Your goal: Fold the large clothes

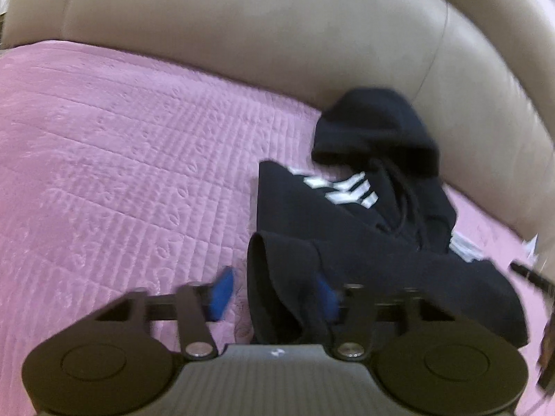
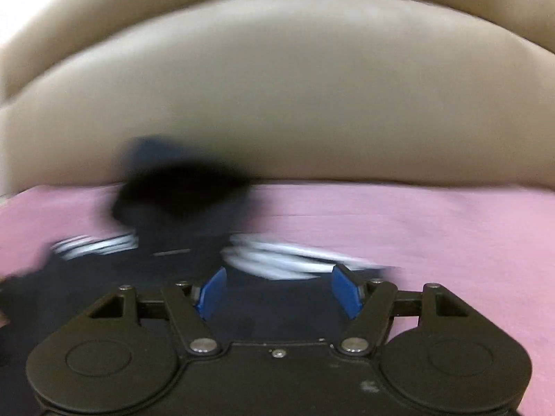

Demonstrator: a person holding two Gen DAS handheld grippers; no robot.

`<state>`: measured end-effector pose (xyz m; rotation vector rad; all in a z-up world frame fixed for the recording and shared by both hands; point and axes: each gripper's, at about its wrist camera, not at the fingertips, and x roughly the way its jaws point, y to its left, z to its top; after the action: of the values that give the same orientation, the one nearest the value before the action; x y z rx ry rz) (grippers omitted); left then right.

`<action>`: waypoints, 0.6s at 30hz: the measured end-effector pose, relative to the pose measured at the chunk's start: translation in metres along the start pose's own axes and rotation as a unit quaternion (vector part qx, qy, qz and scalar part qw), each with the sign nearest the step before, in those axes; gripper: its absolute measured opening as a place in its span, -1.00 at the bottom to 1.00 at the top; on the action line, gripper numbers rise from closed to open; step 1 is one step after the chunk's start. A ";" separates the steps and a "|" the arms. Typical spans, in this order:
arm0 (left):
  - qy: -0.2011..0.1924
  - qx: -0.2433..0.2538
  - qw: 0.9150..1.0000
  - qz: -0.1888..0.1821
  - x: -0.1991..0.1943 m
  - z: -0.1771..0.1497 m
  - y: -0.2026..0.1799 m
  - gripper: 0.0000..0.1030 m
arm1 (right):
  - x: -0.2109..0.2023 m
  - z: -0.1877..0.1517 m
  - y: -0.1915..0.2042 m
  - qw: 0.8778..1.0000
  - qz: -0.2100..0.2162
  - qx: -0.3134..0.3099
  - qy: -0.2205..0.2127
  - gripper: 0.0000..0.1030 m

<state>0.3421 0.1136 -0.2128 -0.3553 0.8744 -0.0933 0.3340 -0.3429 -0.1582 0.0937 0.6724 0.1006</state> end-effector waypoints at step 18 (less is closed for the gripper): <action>-0.022 0.084 0.989 0.118 0.016 -0.006 -0.014 -0.87 | 0.060 -0.023 -0.131 0.958 0.065 0.266 0.086 -0.26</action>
<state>0.3487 0.0951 -0.2228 -0.0938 0.8526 0.0598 0.3745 -0.4639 -0.2285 0.6545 0.8545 0.0514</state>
